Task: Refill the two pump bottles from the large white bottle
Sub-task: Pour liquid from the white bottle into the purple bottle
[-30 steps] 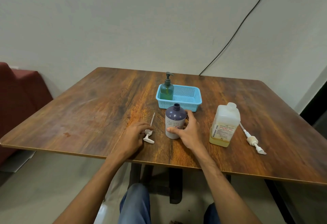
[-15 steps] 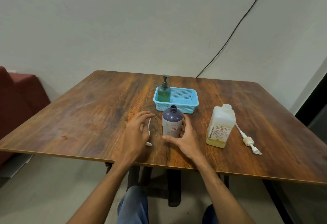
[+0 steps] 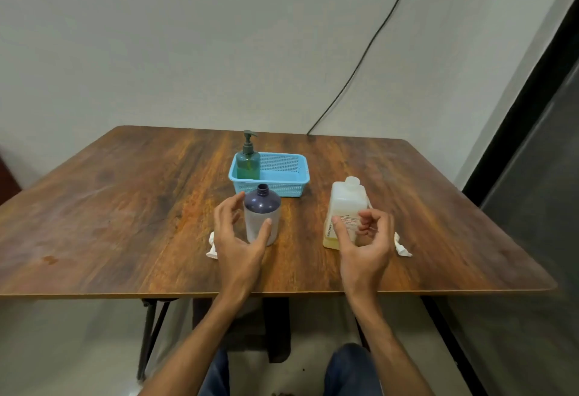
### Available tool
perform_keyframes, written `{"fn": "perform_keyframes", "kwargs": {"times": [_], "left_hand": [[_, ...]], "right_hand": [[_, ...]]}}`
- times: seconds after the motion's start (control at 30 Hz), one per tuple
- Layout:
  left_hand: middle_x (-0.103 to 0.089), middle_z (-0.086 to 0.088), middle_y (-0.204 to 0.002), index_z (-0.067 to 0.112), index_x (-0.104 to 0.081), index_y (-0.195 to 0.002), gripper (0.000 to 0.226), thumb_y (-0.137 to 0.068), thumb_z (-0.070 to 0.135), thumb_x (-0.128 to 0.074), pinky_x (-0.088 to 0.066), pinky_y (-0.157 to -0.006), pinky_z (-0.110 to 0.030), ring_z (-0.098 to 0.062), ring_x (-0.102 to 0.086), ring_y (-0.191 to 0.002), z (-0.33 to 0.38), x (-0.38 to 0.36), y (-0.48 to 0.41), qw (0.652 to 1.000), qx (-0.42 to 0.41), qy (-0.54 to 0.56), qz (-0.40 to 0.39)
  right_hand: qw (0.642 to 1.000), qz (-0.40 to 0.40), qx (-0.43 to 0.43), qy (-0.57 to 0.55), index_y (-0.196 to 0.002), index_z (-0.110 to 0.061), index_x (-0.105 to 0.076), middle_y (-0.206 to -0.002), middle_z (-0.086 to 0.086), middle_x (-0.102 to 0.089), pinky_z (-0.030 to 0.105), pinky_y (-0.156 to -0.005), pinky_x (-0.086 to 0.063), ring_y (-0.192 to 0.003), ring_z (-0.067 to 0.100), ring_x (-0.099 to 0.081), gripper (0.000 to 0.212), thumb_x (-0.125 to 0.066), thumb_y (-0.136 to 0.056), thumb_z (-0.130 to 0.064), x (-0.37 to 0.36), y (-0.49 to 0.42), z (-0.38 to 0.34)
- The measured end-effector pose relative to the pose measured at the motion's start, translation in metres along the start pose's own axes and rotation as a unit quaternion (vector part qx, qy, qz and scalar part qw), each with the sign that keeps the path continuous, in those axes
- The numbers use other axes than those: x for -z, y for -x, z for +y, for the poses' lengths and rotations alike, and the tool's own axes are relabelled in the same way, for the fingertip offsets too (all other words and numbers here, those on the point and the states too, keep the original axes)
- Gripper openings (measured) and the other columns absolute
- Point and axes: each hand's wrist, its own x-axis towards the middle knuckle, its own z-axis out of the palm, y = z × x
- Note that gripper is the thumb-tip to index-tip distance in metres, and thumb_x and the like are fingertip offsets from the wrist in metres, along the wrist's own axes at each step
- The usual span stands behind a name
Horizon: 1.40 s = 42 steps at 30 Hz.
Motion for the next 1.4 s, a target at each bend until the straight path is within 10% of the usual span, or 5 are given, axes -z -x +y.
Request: {"fn": "perform_keyframes", "kwargs": {"times": [0.13,0.3,0.53,1.03,1.4], "left_hand": [[-0.039,0.010,-0.142,0.022,-0.038,-0.146,0.088,-0.074,0.027,-0.089,-0.040,-0.099,-0.007,0.001,-0.042,-0.130,-0.006,-0.014,-0.001,0.999,0.049,-0.005,-0.011],[-0.038,0.010,-0.150,0.031,-0.030,-0.150,0.103,-0.068,0.047,-0.089,-0.044,-0.113,-0.042,-0.009,-0.040,-0.138,-0.026,-0.023,-0.009,0.994,0.085,-0.039,-0.050],[-0.046,0.006,-0.149,0.028,-0.031,-0.151,0.100,-0.071,0.041,-0.089,-0.047,-0.111,-0.042,-0.009,-0.047,-0.134,-0.031,-0.027,-0.022,0.991,0.112,-0.038,-0.057],[-0.057,0.010,-0.136,0.025,-0.046,-0.143,0.090,-0.067,0.037,-0.092,-0.050,-0.098,-0.022,-0.003,-0.054,-0.120,-0.012,-0.028,-0.032,0.993,0.082,-0.031,-0.078],[-0.059,0.004,-0.138,0.021,-0.050,-0.144,0.092,-0.064,0.035,-0.094,-0.050,-0.101,-0.025,-0.005,-0.055,-0.120,0.002,-0.027,-0.041,0.993,0.067,-0.033,-0.095]], "right_hand": [[0.999,-0.001,-0.038,0.027,-0.129,-0.018,-0.046,-0.123,-0.001,-0.051,0.028,-0.079,-0.057,-0.112,0.014,-0.055,0.076,-0.091,-0.070,-0.033,0.001,-0.012,0.016],[0.984,-0.121,-0.128,0.017,-0.151,-0.025,-0.027,-0.144,-0.001,-0.045,0.029,-0.092,-0.057,-0.126,0.012,-0.049,0.106,-0.093,-0.068,-0.029,-0.009,-0.023,0.032],[0.973,-0.167,-0.157,0.004,-0.149,-0.020,-0.033,-0.130,-0.004,-0.052,0.003,-0.070,-0.048,-0.105,0.003,-0.056,0.098,-0.091,-0.070,-0.015,-0.018,-0.033,0.038],[0.967,-0.214,-0.048,0.132,-0.138,-0.027,-0.045,-0.122,-0.002,-0.062,0.033,-0.078,-0.062,-0.106,0.017,-0.064,0.096,-0.097,-0.058,-0.037,-0.021,-0.054,0.021],[0.894,-0.295,0.113,0.317,-0.141,-0.028,-0.046,-0.124,0.002,-0.064,0.041,-0.084,-0.059,-0.107,0.023,-0.064,0.094,-0.092,-0.060,-0.043,-0.026,-0.094,-0.009]]}}
